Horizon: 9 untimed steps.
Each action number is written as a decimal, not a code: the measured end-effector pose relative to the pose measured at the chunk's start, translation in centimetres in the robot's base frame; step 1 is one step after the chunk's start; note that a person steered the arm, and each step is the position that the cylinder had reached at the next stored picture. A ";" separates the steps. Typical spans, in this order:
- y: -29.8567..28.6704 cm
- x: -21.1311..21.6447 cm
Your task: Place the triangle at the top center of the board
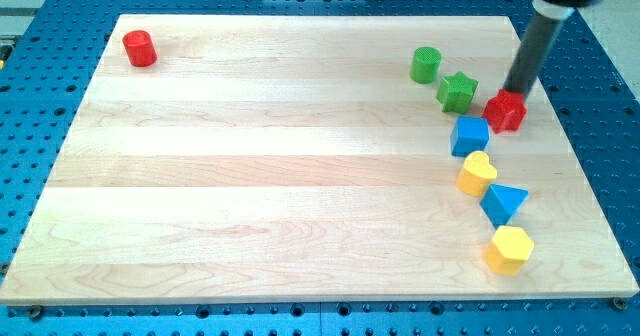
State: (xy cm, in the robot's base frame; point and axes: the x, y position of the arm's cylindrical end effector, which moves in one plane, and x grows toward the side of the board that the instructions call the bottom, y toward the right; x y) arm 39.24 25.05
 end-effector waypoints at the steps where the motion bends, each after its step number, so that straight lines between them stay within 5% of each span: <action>1: -3.3 0.7; 4: 1.1 17.1; 5: -1.5 18.4; 8: -15.6 13.7; 9: -11.0 16.8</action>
State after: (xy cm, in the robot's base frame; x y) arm 56.05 14.08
